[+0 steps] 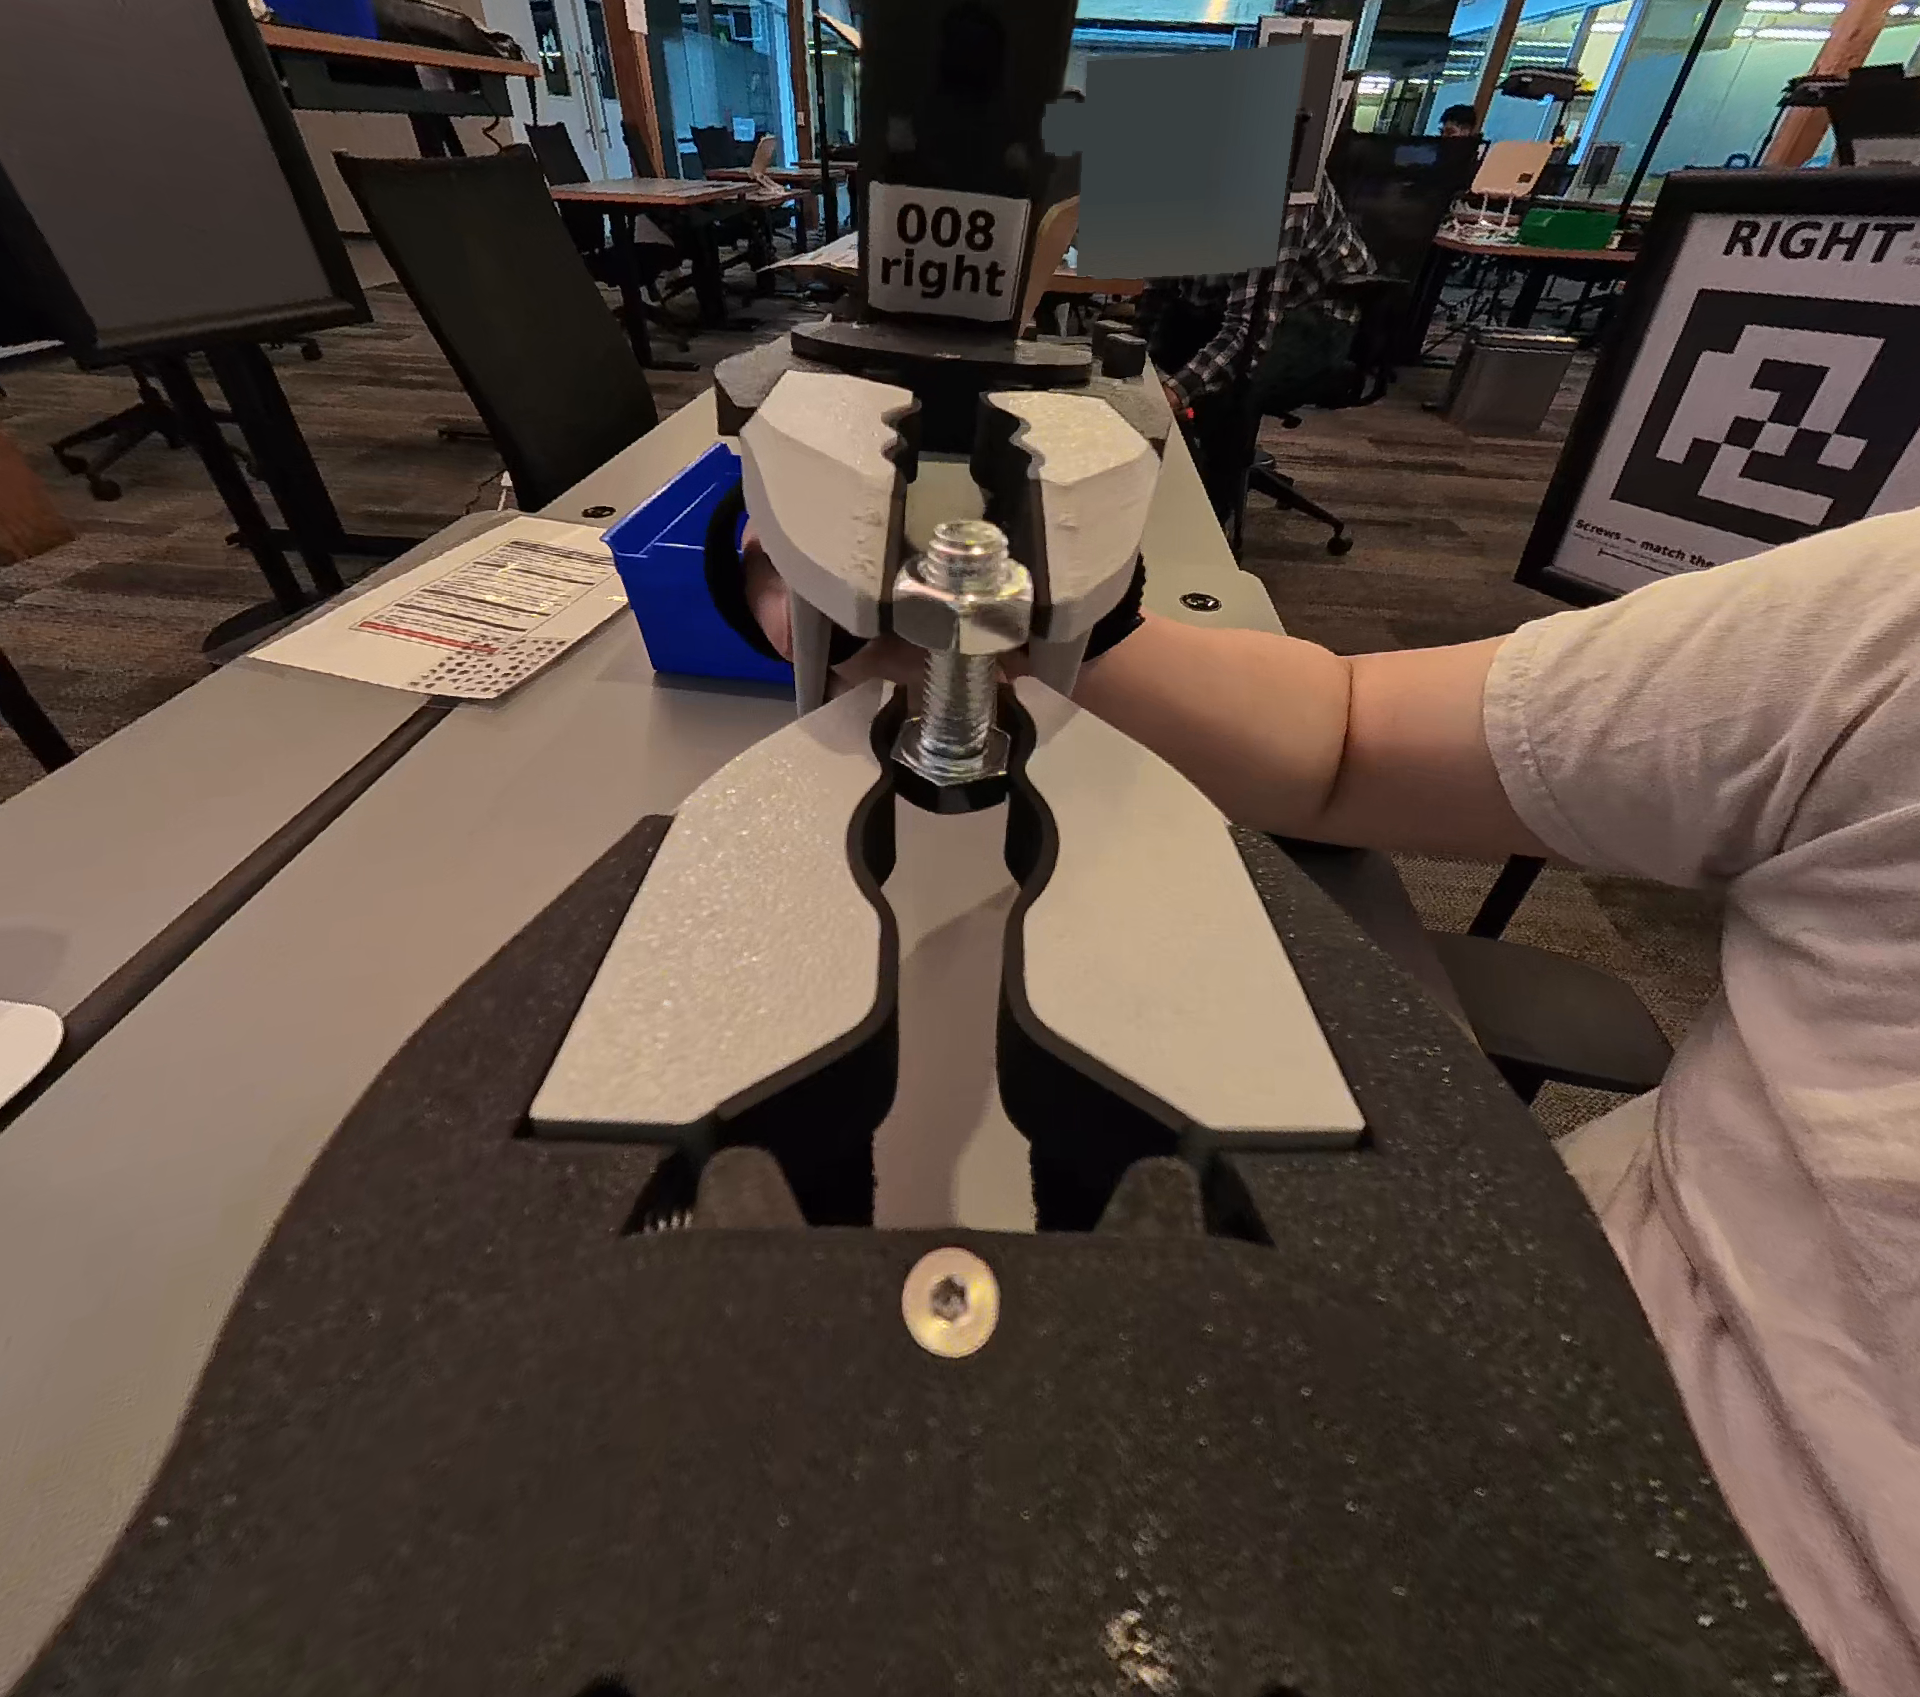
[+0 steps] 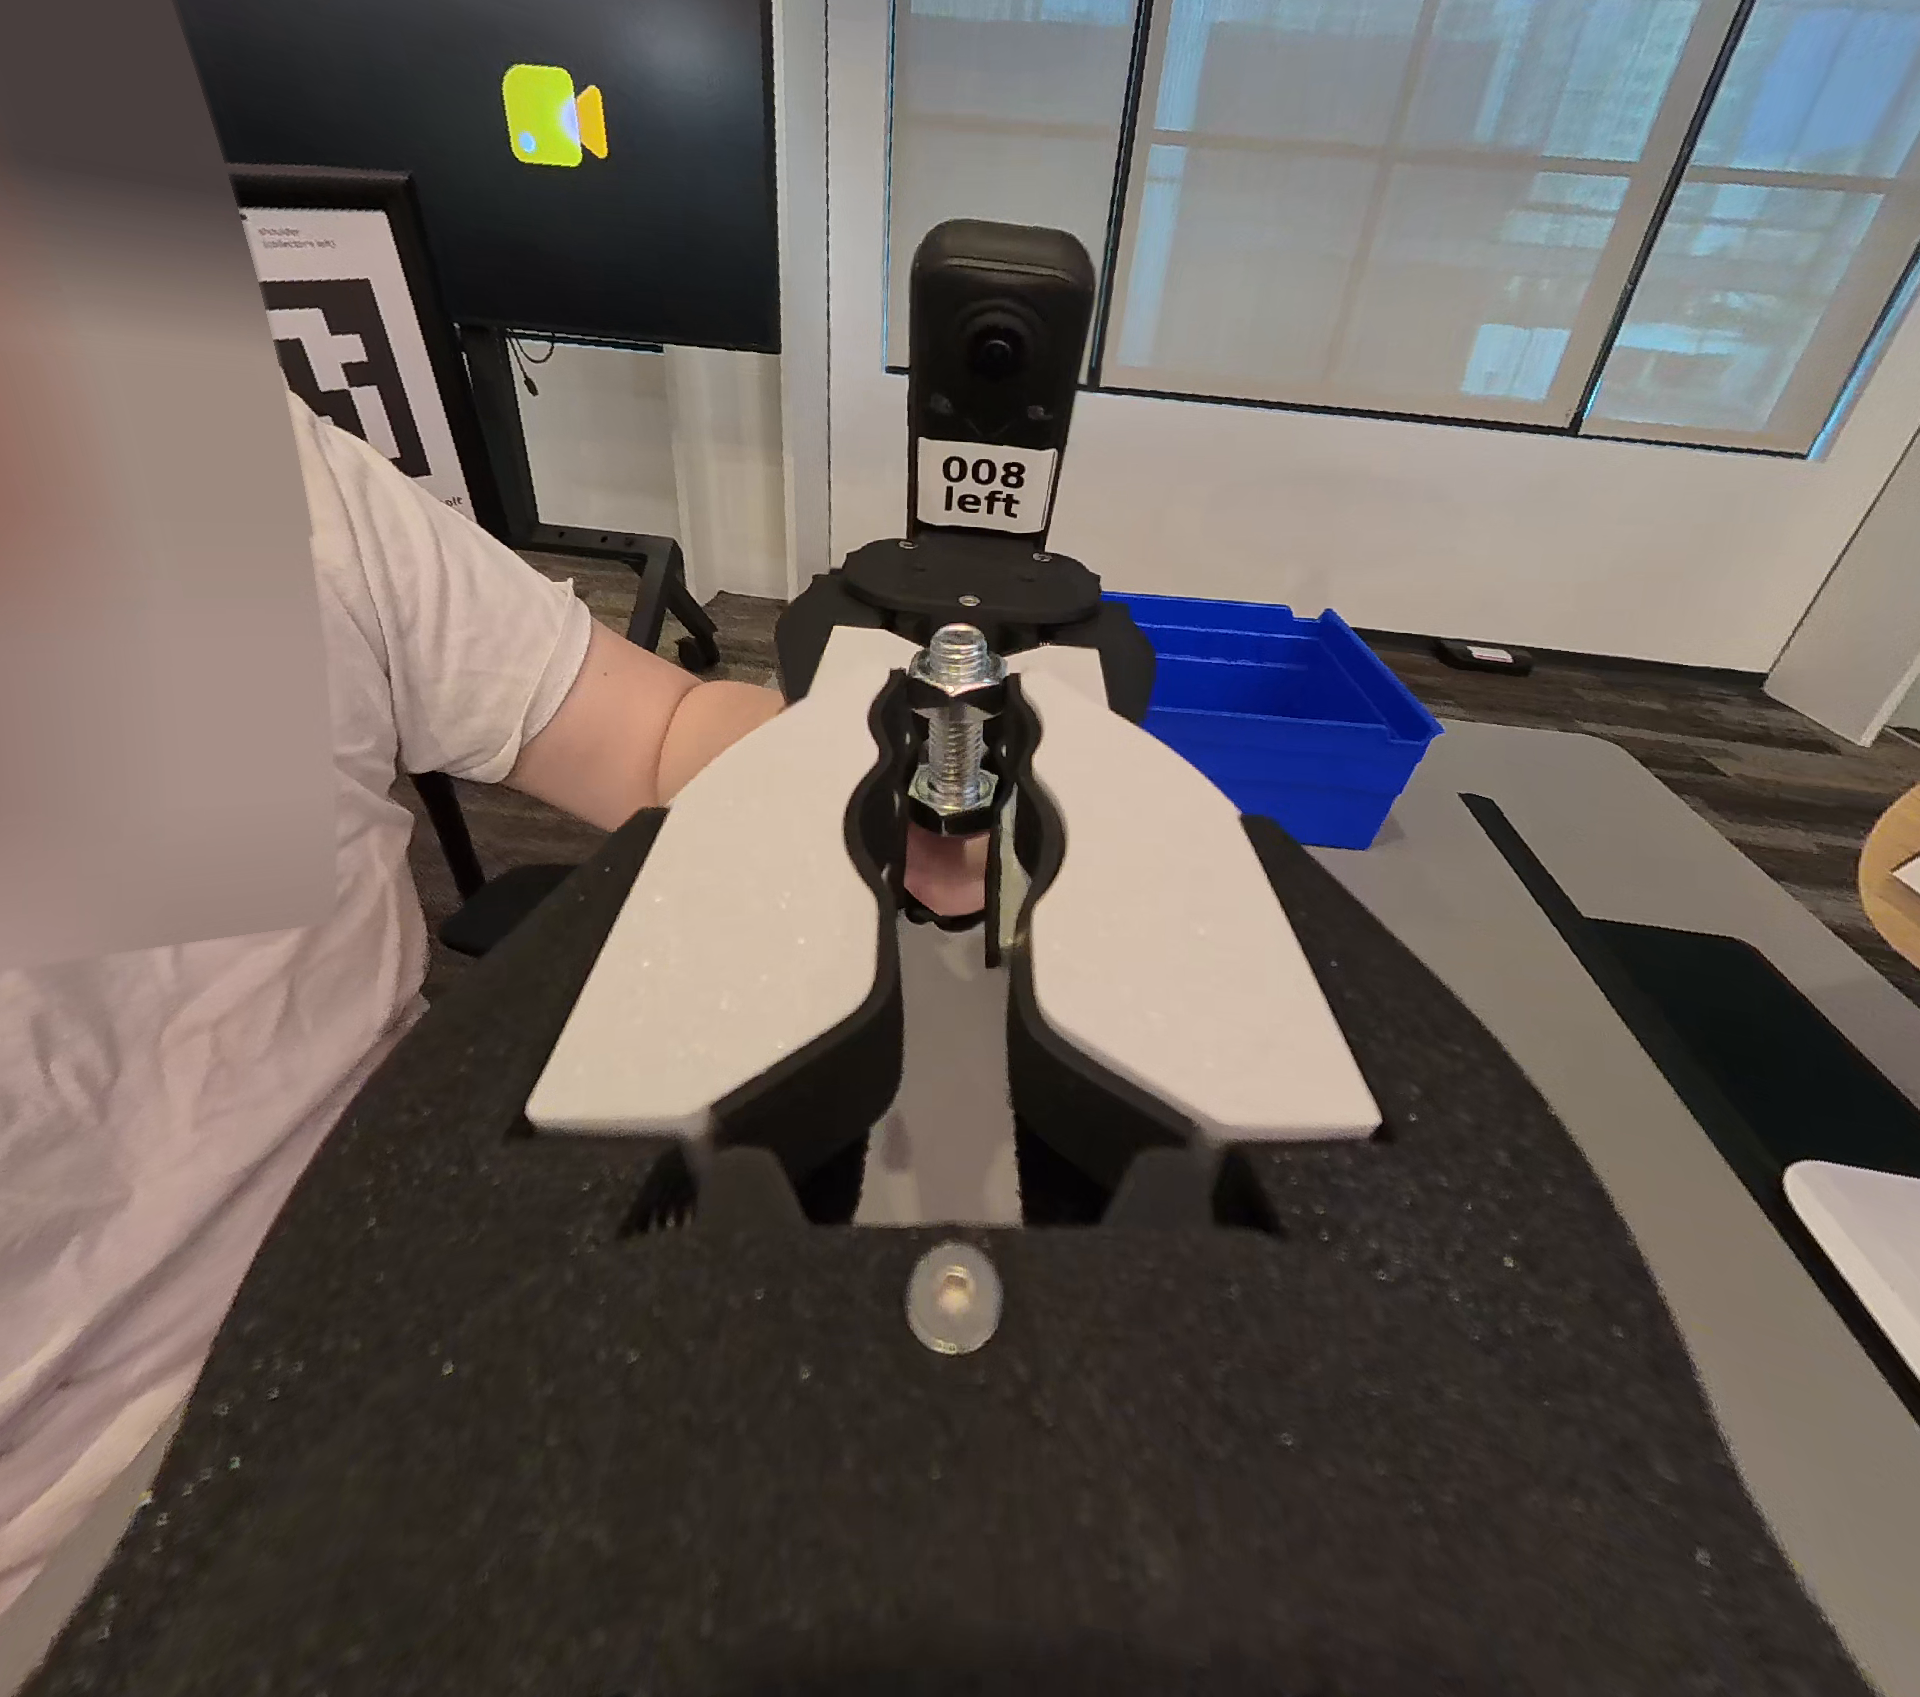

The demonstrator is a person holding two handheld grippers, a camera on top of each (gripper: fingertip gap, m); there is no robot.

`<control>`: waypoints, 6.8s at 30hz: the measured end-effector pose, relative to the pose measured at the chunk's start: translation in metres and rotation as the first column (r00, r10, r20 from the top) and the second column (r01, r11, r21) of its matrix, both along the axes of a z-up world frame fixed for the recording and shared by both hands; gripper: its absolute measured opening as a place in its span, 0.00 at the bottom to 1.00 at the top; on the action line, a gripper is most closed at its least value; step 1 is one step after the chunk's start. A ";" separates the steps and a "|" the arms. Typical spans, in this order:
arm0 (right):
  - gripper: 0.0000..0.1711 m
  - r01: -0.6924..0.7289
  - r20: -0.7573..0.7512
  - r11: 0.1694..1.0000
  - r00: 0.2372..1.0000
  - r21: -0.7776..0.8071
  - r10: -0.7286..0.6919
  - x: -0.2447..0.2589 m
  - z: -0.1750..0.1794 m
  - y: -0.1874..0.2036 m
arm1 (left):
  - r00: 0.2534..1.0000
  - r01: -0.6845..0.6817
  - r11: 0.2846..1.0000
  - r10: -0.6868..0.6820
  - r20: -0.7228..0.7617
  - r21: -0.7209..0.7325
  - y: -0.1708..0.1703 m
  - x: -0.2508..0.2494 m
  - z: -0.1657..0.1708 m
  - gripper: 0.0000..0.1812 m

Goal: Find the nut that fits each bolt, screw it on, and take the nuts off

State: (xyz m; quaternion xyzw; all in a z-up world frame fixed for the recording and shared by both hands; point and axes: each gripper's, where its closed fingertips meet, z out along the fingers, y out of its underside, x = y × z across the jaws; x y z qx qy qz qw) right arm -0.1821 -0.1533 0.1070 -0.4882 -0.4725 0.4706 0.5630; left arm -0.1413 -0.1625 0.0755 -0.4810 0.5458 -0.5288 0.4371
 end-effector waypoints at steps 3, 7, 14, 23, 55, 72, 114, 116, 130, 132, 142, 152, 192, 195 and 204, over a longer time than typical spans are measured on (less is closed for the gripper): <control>0.10 -0.023 -0.013 1.000 1.000 -0.016 0.023 0.001 0.001 -0.001 | 1.000 0.006 1.000 -0.007 0.003 0.009 -0.002 0.000 0.001 0.08; 0.10 -0.034 -0.019 0.999 0.999 -0.020 0.034 0.001 0.001 -0.002 | 1.000 0.006 1.000 -0.006 0.004 0.017 -0.002 0.000 0.000 0.08; 0.10 -0.037 -0.022 0.999 0.999 -0.019 0.037 0.002 0.001 -0.002 | 1.000 0.003 1.000 -0.003 0.001 0.022 -0.001 0.000 0.000 0.08; 0.10 -0.061 -0.021 0.998 0.998 -0.018 0.061 0.002 0.000 -0.005 | 0.999 0.033 0.999 -0.033 0.000 0.017 -0.006 0.000 0.000 0.08; 0.19 0.051 -0.037 0.998 0.998 -0.035 -0.052 0.011 0.006 0.012 | 0.999 -0.039 0.999 0.039 0.009 0.037 0.005 0.000 0.000 0.08; 0.16 0.033 -0.055 0.998 0.998 -0.060 -0.037 0.014 0.007 0.013 | 1.000 -0.010 1.000 0.010 0.024 0.011 0.001 -0.002 0.005 0.08; 0.15 0.029 -0.065 0.999 0.997 -0.033 -0.031 0.013 0.010 0.008 | 0.999 0.005 1.000 -0.006 0.034 0.023 -0.005 -0.003 0.008 0.08; 0.14 0.051 -0.090 0.997 0.994 -0.065 -0.057 0.020 0.012 0.015 | 0.999 -0.002 1.000 0.001 0.033 0.028 -0.003 -0.003 0.009 0.08; 0.13 0.042 -0.091 0.997 0.995 -0.072 -0.049 0.018 0.011 0.015 | 1.000 0.005 1.000 -0.006 0.029 0.022 -0.004 -0.003 0.007 0.08; 0.14 0.007 -0.111 0.997 0.994 -0.081 -0.016 0.019 0.014 0.011 | 1.000 -0.001 1.000 0.000 0.027 0.031 -0.004 -0.003 0.007 0.08; 0.16 -0.007 -0.055 1.000 0.998 -0.028 0.006 0.006 0.010 0.000 | 1.000 -0.001 1.000 0.001 0.024 0.028 -0.005 -0.001 0.006 0.08; 0.15 -0.026 -0.073 0.999 0.997 -0.038 0.023 0.004 0.014 -0.005 | 1.000 0.004 1.000 -0.005 0.021 0.022 -0.004 -0.001 0.005 0.08; 0.13 0.001 -0.139 0.998 0.990 -0.067 -0.010 0.021 0.022 0.006 | 0.999 0.007 0.999 -0.008 0.031 0.042 -0.010 -0.003 0.009 0.08; 0.14 -0.026 -0.132 0.998 0.991 -0.064 0.017 0.016 0.023 -0.001 | 1.000 0.012 0.999 -0.013 0.024 0.037 -0.010 -0.002 0.007 0.08; 0.17 -0.032 -0.064 0.998 0.997 -0.048 0.029 0.006 0.012 -0.004 | 1.000 0.007 0.999 -0.007 0.017 0.035 -0.010 -0.001 0.006 0.08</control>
